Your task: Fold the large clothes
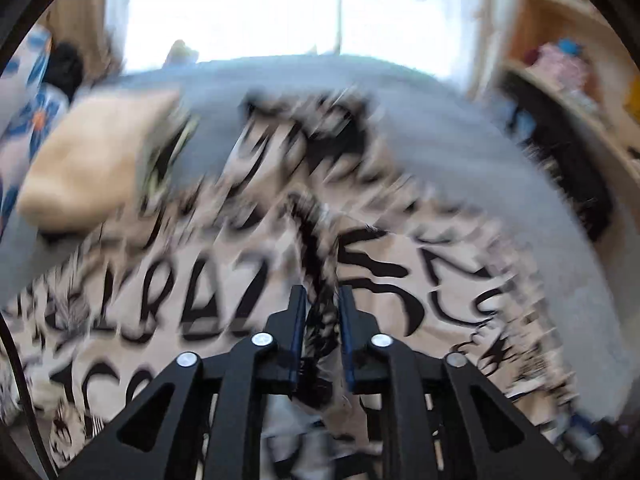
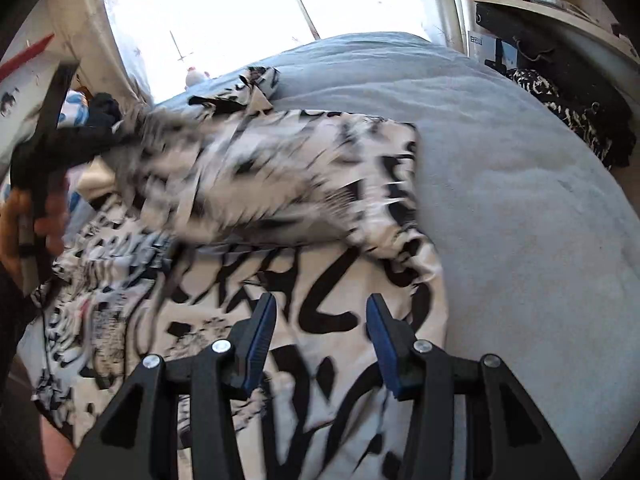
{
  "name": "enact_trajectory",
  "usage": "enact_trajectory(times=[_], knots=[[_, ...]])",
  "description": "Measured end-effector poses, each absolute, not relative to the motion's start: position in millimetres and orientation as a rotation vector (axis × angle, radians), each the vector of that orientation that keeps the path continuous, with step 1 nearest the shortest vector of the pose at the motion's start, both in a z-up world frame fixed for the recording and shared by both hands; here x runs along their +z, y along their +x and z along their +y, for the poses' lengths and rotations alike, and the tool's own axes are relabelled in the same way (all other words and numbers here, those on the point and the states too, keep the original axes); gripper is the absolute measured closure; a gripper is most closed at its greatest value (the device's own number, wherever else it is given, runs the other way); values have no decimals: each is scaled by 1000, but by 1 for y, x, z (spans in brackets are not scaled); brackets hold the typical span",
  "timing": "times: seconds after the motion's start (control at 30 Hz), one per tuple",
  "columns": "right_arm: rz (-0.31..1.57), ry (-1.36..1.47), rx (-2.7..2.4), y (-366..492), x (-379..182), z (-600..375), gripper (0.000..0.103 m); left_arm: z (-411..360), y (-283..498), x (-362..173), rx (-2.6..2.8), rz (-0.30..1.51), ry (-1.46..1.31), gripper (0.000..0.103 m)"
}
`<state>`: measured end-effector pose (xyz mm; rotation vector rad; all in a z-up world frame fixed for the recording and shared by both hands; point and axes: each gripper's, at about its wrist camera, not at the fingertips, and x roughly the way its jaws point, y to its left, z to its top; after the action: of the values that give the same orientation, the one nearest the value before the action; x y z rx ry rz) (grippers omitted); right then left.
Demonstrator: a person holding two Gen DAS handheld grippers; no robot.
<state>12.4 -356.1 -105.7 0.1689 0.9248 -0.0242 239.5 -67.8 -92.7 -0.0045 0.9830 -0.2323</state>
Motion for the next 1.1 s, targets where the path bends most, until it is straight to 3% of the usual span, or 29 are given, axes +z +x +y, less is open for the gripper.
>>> enact_trajectory(times=[0.03, 0.17, 0.23, 0.4, 0.47, 0.5, 0.53, 0.77, 0.97, 1.1], knots=[[932, 141, -36, 16, -108, -356, 56, -61, 241, -112, -217, 1037, -3, 74], [985, 27, -70, 40, -122, -360, 56, -41, 241, -167, -213, 1170, -55, 64], [1006, -29, -71, 53, -126, -360, 56, -34, 237, -168, -209, 1140, -88, 46], [1049, -166, -86, 75, -135, -348, 56, -29, 245, -169, -235, 1156, -148, 44], [1061, -179, -95, 75, -134, -345, 56, -29, 254, -168, -229, 1159, -152, 53], [1057, -147, -86, 73, -130, -347, 56, -30, 254, -168, -229, 1164, -154, 63], [1048, -96, -63, 70, -124, -352, 56, -31, 261, -169, -219, 1167, -146, 65], [989, 18, -7, 59, -98, -382, 56, -37, 263, -169, -226, 1167, -118, 66], [1066, -53, 22, 76, -123, -373, 56, -47, 265, -160, -224, 1144, -83, 79], [1070, -13, 6, 80, -128, -378, 68, -54, 263, -140, -249, 1081, -50, 84]])
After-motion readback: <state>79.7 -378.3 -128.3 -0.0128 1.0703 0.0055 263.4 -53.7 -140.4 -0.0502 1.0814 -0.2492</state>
